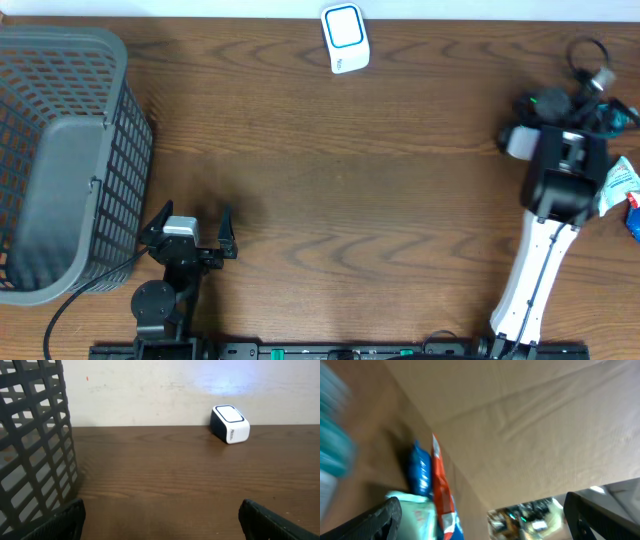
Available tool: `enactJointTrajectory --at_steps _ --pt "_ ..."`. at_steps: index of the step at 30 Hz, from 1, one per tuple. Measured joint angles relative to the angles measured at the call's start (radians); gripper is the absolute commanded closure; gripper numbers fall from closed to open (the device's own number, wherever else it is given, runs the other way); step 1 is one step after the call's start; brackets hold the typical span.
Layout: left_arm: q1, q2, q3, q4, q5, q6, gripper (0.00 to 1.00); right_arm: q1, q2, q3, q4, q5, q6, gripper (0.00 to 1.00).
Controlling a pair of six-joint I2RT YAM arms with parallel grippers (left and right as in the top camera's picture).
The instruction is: Scan the item barcode
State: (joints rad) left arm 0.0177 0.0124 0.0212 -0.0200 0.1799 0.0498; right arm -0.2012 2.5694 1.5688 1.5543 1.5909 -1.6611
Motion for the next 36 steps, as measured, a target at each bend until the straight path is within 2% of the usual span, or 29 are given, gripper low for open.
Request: enactJointTrajectory --at_steps 5,10,15,18,23,28,32,36 --pt "0.000 0.000 0.000 0.000 0.000 0.000 0.02 0.155 -0.052 0.155 -0.001 0.000 -0.013 0.01" --pt "0.000 0.000 0.000 0.000 0.000 0.000 0.02 0.344 -0.163 0.427 -0.034 0.000 -0.085 0.01" --pt "0.000 0.000 0.000 0.000 0.000 0.000 0.02 0.479 -0.295 0.587 -0.201 -0.001 -0.108 0.01" --pt "0.000 0.000 0.000 0.000 0.000 0.000 0.02 0.537 -0.398 0.612 -0.349 0.000 -0.112 0.01" --pt "0.000 0.000 0.000 0.000 0.000 0.000 0.02 0.614 -0.562 0.619 -0.723 -0.005 -0.118 0.01" --pt "0.000 0.000 0.000 0.000 0.000 0.000 0.02 0.670 -0.691 0.624 -1.210 -0.048 -0.053 0.01" --pt "0.000 0.000 0.000 0.000 0.000 0.000 0.02 0.702 -0.776 0.626 -1.588 -0.143 0.043 0.01" --pt "0.000 0.000 0.000 -0.001 0.000 0.000 0.02 0.714 -0.842 0.631 -1.932 -0.344 0.264 0.01"
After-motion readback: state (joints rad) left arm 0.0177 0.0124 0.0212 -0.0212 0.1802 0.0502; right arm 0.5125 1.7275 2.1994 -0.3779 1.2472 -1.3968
